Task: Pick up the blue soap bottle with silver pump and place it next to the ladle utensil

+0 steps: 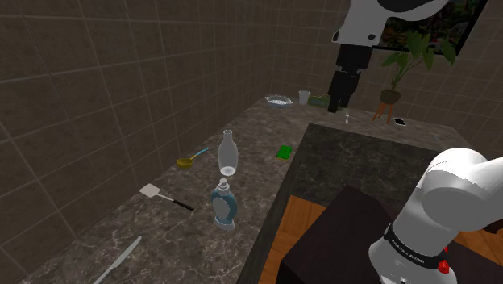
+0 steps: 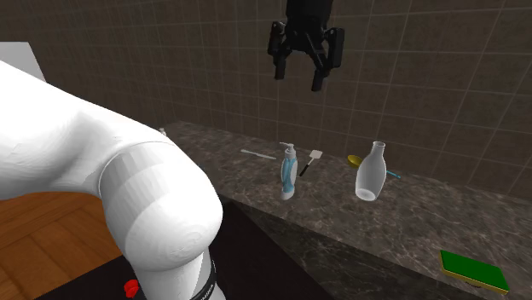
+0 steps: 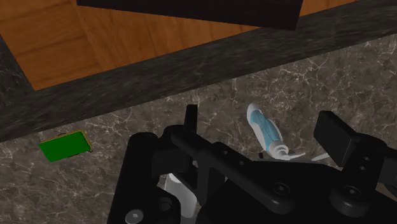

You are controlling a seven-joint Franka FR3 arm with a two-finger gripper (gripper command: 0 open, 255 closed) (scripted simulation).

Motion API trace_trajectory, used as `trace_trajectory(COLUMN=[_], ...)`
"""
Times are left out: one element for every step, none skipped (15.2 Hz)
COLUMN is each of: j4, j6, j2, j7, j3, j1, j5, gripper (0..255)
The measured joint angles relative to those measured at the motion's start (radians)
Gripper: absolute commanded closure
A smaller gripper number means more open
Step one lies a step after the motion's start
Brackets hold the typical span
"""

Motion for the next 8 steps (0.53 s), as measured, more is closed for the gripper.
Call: trace_trajectory(j4=[0.0,-0.019,-0.04,-0.064,-0.081,-0.109,-0.136,-0.16], j6=[0.0,0.019,0.048,0.087,0.126,0.167,0.21,0.251], j2=[0.0,-0.003,-0.001,0.008,0.022,0.025,0.033,0.042], j7=[0.0,-0.001,-0.002,-0.005,-0.003,0.0,-0.001,-0.005], j3=[0.0,0.002,0.005,0.008,0.015,0.025,0.031,0.035], j1=[0.0,0.002,0.005,0.009,0.015,0.022,0.028,0.033], j5=[0.0,0.004,0.01,0.018,0.029,0.041,0.052,0.062], gripper=[0,0,0,0,0,0,0,0])
